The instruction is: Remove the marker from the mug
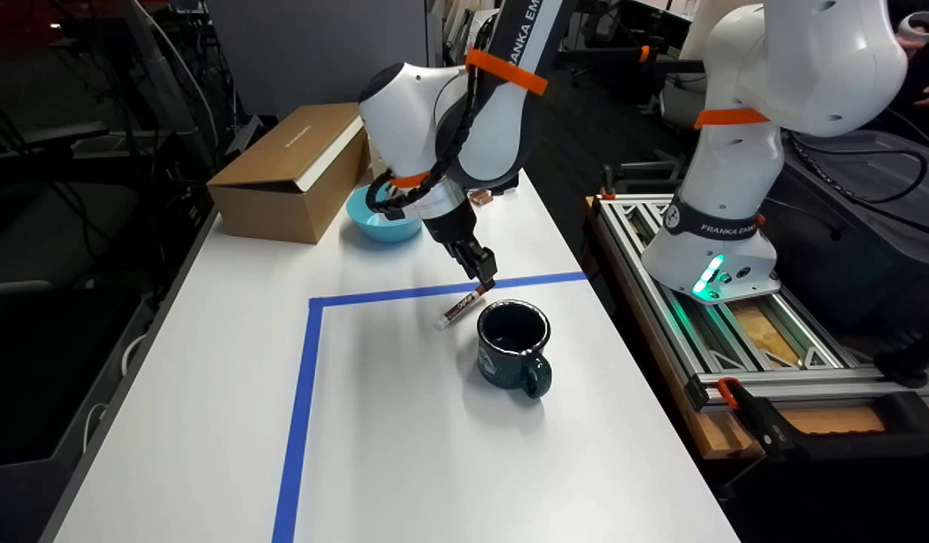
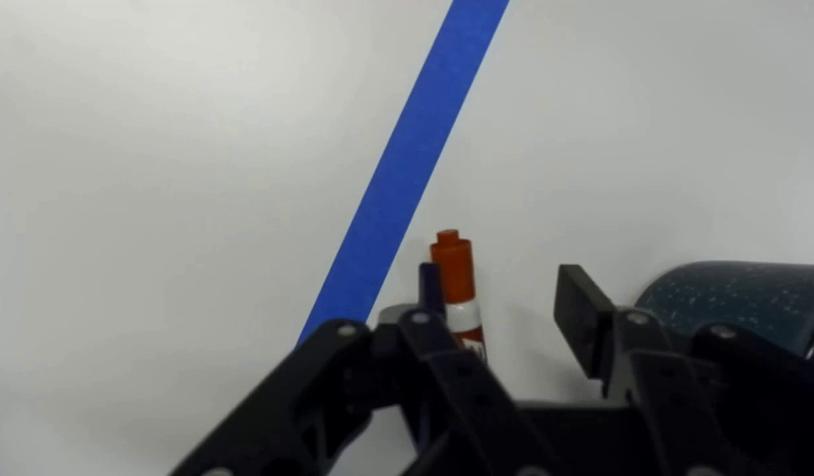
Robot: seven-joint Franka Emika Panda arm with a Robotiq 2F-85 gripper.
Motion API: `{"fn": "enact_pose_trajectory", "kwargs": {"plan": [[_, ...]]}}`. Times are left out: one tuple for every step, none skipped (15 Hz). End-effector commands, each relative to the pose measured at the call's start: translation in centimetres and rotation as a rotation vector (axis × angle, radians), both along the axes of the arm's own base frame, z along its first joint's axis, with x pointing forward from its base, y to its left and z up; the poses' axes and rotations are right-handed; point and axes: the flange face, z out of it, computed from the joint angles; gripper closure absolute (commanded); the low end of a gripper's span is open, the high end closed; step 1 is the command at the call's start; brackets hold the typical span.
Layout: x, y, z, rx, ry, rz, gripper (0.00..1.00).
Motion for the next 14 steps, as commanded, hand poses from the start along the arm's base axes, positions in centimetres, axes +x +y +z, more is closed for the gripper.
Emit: {"fn": "enact_pose_trajectory", "kwargs": {"plan": [[-0.3,0.2,2.3,-0.004,0.01,0.0,0.2],[-0.5,0.2,3.0,-0.008,0.022,-0.011,0.12],[-0.7,0.2,4.0,-0.013,0.049,-0.025,0.05],[-1.0,0.1,5.0,-0.011,0.067,-0.041,0.0],[-1.3,-0.1,6.3,-0.013,0.084,-0.052,0.0],[-1.5,-0.2,7.6,-0.013,0.099,-0.058,0.0],[-1.7,-0.4,8.9,-0.009,0.109,-0.067,0.0],[-1.8,-0.5,10.2,-0.006,0.113,-0.078,0.0],[-1.9,-0.7,11.4,-0.013,0.107,-0.105,0.0],[-1.7,-1.0,12.2,-0.018,0.092,-0.136,0.0],[-1.1,-0.7,9.9,-0.021,0.108,-0.08,0.0],[-1.1,-0.9,10.9,-0.023,0.098,-0.097,0.0],[-1.1,-1.0,11.6,-0.022,0.088,-0.106,0.0],[-1.1,-1.1,11.9,-0.022,0.083,-0.11,0.0]]}}
